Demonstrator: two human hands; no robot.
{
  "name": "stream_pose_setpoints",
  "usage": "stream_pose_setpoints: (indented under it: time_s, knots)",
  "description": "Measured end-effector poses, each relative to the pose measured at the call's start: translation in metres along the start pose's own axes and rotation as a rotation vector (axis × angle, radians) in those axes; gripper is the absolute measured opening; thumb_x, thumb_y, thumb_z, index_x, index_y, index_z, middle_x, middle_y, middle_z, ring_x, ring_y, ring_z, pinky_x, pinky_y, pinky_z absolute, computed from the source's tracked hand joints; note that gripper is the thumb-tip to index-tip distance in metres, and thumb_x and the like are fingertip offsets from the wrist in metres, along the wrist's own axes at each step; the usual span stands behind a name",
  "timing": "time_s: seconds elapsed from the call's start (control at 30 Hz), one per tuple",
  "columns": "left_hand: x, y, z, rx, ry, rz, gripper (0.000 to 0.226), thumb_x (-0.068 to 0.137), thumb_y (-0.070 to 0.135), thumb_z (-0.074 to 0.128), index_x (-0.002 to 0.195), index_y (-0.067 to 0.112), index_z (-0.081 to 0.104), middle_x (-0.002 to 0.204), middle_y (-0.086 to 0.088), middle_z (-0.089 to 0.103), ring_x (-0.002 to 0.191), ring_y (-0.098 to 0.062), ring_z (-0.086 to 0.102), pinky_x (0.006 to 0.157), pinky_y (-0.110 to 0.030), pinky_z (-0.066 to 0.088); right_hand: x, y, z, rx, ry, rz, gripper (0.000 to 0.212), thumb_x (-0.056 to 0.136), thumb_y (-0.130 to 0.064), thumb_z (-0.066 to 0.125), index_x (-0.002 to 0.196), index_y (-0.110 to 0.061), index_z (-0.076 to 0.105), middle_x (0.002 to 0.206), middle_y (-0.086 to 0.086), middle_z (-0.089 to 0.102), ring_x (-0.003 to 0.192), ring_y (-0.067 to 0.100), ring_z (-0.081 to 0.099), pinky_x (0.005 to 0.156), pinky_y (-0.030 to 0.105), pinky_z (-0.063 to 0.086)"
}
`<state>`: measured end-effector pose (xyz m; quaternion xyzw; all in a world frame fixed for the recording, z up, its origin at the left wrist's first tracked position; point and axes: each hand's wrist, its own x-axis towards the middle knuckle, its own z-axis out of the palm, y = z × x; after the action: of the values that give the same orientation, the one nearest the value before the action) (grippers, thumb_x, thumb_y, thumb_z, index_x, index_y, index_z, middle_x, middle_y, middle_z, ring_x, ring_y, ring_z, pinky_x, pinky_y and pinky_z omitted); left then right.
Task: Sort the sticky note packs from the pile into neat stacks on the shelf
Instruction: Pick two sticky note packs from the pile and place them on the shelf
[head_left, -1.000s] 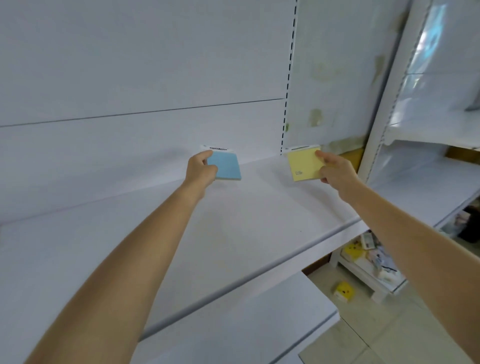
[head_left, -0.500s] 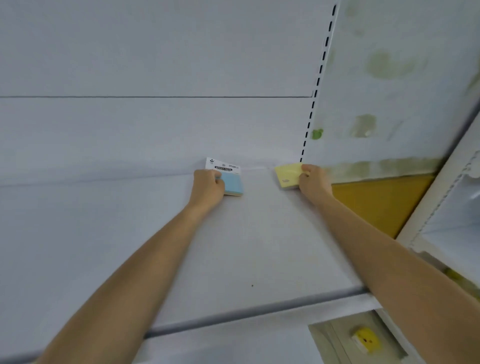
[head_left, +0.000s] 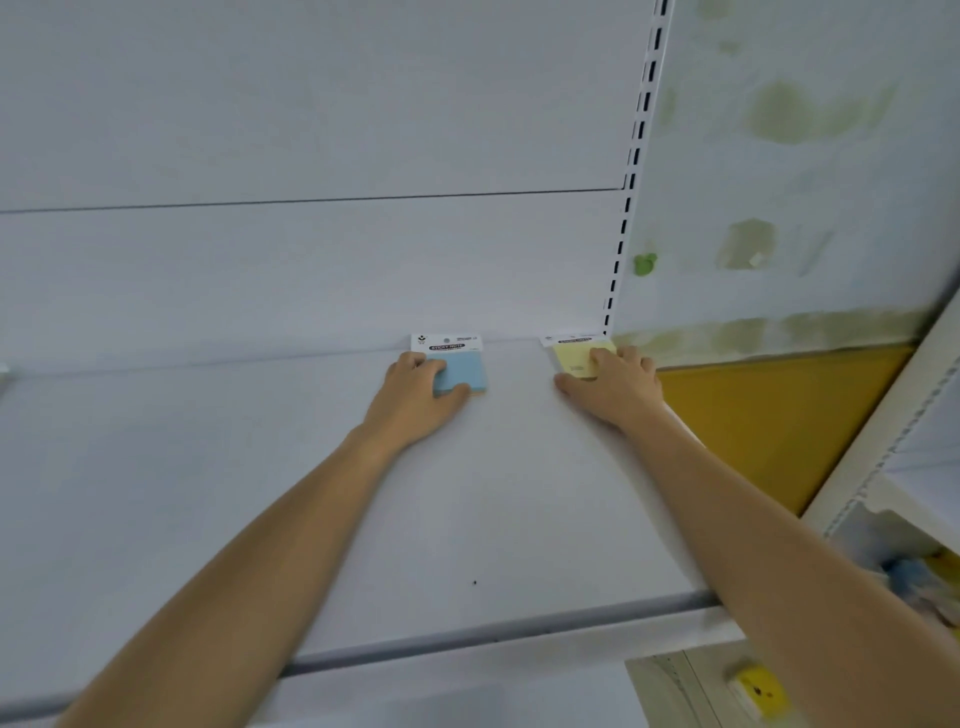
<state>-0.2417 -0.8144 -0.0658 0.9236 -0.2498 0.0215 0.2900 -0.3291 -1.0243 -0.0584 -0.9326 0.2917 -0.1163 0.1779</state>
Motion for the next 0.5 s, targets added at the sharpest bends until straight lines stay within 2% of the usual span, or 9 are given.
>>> stream_pose_setpoints:
  time_s: [0.13, 0.23, 0.3, 0.37, 0.5]
  knots:
    - [0.0, 0.002, 0.0, 0.046, 0.001, 0.008, 0.053, 0.088, 0.04, 0.052, 0.132, 0.012, 0.044, 0.142, -0.007, 0.036, 0.133, -0.024, 0.033, 0.107, -0.034, 0.033, 0.001, 0.002, 0.004, -0.031, 0.003, -0.017, 0.061, 0.081, -0.057, 0.047, 0.123, -0.014, 0.046, 0.137, 0.015, 0.037, 0.127, 0.034, 0.03, 0.105, 0.041, 0.026]
    - [-0.004, 0.006, -0.002, 0.089, 0.043, -0.001, 0.053, 0.09, 0.044, 0.047, 0.133, 0.013, 0.043, 0.145, -0.004, 0.035, 0.134, -0.024, 0.032, 0.104, -0.037, 0.036, -0.002, -0.001, 0.003, -0.044, 0.069, -0.073, 0.064, 0.082, -0.059, 0.045, 0.133, -0.022, 0.039, 0.149, 0.012, 0.025, 0.138, 0.032, 0.018, 0.114, 0.043, 0.012]
    - [-0.007, 0.007, -0.009, 0.157, 0.086, 0.019, 0.051, 0.092, 0.044, 0.041, 0.134, 0.015, 0.04, 0.146, -0.001, 0.035, 0.134, -0.022, 0.032, 0.102, -0.039, 0.038, -0.005, -0.007, 0.001, -0.01, 0.137, -0.215, 0.058, 0.086, -0.054, 0.045, 0.137, -0.026, 0.038, 0.152, 0.006, 0.024, 0.141, 0.027, 0.015, 0.116, 0.041, 0.008]
    - [-0.01, 0.004, -0.023, 0.245, 0.13, 0.041, 0.046, 0.095, 0.04, 0.035, 0.134, 0.016, 0.04, 0.145, -0.001, 0.038, 0.133, -0.022, 0.035, 0.1, -0.038, 0.038, -0.013, -0.02, 0.003, -0.015, 0.158, -0.416, 0.05, 0.09, -0.046, 0.045, 0.135, -0.026, 0.042, 0.15, 0.002, 0.031, 0.14, 0.023, 0.02, 0.116, 0.038, 0.009]
    - [-0.016, -0.011, -0.076, 0.367, 0.195, 0.006, 0.045, 0.098, 0.038, 0.029, 0.137, 0.018, 0.039, 0.141, -0.006, 0.044, 0.129, -0.028, 0.041, 0.099, -0.041, 0.038, -0.035, -0.063, 0.016, -0.061, 0.098, -0.734, 0.042, 0.091, -0.038, 0.046, 0.132, -0.026, 0.047, 0.144, -0.001, 0.042, 0.136, 0.018, 0.032, 0.114, 0.034, 0.014]
